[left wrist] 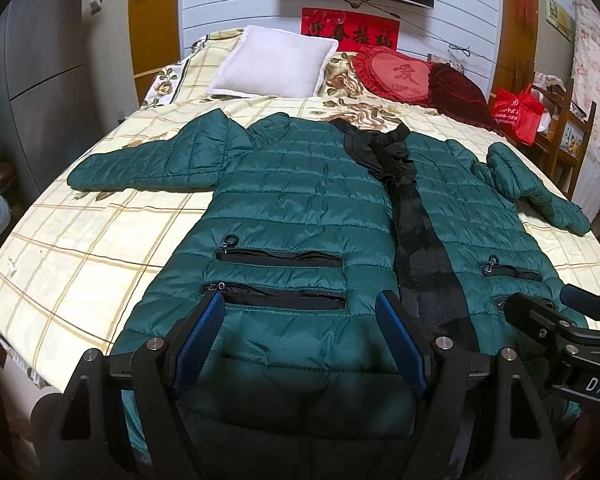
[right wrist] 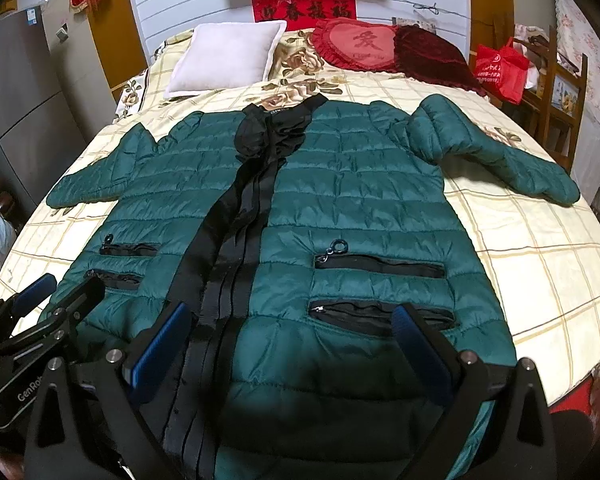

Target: Fold large clothes

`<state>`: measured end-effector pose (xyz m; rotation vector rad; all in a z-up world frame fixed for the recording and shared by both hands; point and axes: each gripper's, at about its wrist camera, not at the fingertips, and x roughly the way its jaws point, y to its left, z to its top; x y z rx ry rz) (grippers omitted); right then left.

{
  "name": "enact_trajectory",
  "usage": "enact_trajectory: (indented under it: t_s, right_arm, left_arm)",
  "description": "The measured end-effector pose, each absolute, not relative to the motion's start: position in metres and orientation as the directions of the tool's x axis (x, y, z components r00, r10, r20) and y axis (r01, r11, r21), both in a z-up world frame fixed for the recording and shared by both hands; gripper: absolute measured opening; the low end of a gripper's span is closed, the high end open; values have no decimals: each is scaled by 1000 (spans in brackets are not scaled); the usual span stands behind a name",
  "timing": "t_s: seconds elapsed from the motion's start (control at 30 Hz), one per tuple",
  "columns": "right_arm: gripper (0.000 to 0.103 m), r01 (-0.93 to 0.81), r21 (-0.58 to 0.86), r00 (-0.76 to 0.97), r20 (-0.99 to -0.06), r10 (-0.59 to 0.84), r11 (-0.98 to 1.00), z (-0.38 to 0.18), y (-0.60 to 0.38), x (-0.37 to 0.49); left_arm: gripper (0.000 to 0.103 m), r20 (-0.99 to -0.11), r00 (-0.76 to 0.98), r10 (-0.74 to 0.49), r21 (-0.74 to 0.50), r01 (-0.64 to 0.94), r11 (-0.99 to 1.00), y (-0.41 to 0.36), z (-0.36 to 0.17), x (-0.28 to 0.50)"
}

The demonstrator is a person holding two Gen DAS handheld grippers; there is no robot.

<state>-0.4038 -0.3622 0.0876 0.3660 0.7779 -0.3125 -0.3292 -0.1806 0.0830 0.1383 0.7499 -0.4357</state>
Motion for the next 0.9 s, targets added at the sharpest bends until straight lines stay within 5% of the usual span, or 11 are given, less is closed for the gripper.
enact_trajectory:
  t_s: [0.9]
  right_arm:
    - [102, 422, 162, 622, -767, -156, 892, 88, -392, -369]
  left_arm:
    - [77, -697, 626, -351, -66, 431, 900, -191, 96, -282]
